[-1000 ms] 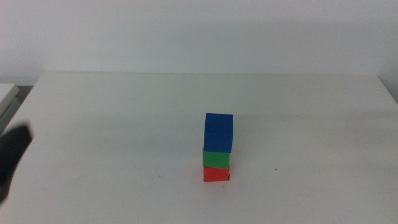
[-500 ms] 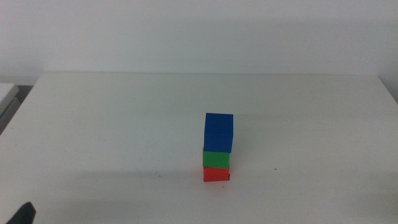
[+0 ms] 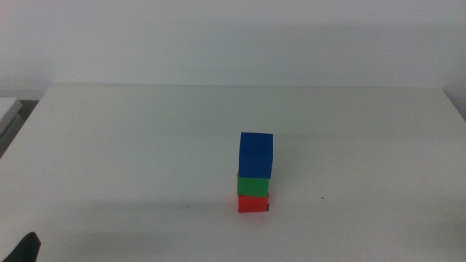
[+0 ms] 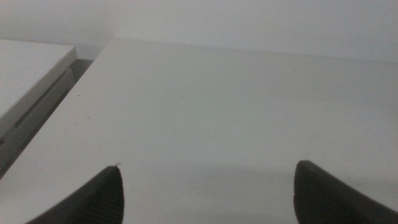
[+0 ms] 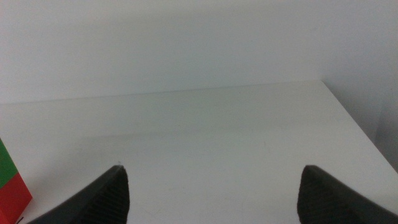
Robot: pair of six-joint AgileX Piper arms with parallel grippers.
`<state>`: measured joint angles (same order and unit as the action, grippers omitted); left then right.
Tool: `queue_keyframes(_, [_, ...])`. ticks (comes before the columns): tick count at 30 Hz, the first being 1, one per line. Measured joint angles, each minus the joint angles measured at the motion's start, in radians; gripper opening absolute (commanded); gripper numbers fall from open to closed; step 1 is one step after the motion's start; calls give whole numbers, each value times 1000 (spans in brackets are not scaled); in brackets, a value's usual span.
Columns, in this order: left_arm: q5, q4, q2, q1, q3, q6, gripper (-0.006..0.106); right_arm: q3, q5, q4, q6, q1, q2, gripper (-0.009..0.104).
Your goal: Stack red cubes first, then green, then blue cubes in a specific spot.
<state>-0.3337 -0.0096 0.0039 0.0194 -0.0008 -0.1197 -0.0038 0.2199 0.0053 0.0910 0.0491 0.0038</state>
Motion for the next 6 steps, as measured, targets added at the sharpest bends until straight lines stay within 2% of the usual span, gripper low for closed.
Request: queue_keyframes(6, [3,2,0,0,0,0,94,0,0,0,8,0,0,93])
